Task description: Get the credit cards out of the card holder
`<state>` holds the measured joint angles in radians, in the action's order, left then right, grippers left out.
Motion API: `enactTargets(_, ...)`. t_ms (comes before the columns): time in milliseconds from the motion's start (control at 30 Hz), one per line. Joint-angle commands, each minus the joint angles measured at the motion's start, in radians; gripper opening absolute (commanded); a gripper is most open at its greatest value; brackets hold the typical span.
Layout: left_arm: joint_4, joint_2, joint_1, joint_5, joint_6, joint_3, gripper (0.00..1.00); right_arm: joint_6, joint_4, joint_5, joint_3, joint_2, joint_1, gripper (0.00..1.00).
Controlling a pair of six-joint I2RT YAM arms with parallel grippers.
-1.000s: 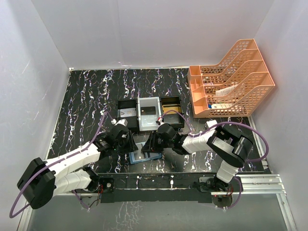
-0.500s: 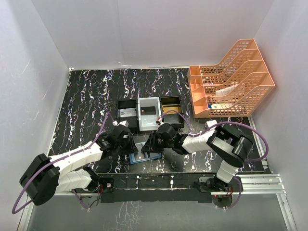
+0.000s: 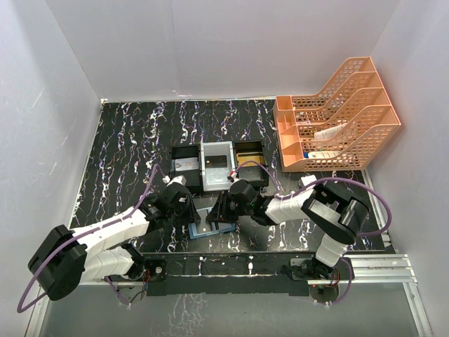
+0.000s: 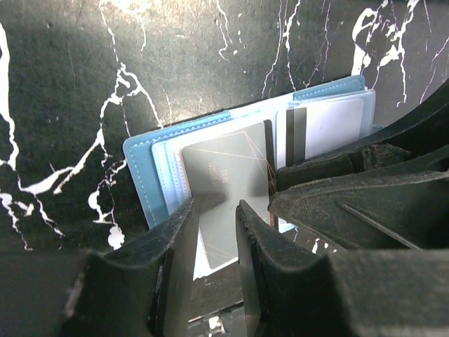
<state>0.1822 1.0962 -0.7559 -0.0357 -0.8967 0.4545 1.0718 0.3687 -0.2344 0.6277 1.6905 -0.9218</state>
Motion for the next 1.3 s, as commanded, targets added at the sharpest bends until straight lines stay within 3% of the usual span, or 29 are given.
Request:
enactTargets(0, -0.058, 0.026, 0.000, 0.036, 0.030, -0.040, 0.25, -0.023, -0.039, 0.043, 0.011, 0.002, -0.001, 0.28)
enactTargets(267, -0.075, 0.012, -0.001, 0.043, 0.013, -0.086, 0.21, -0.021, 0.066, -0.021, -0.020, -0.019, -0.001, 0.23)
enactTargets(433, -0.063, 0.007, -0.001, 0.036, 0.013, -0.086, 0.21, -0.013, 0.093, -0.029, -0.032, -0.032, 0.006, 0.00)
enactTargets(767, -0.020, 0.004, 0.000, 0.003, 0.033, -0.068, 0.21, -0.003, 0.131, -0.089, -0.095, -0.087, 0.060, 0.00)
enactTargets(1100, 0.004, -0.003, 0.000, -0.018, 0.044, -0.048, 0.22, -0.055, -0.009, -0.055, -0.087, -0.121, 0.083, 0.00)
enactTargets(1267, 0.065, -0.044, 0.000, -0.059, 0.049, 0.020, 0.34, -0.039, 0.007, -0.051, -0.105, -0.128, 0.093, 0.00)
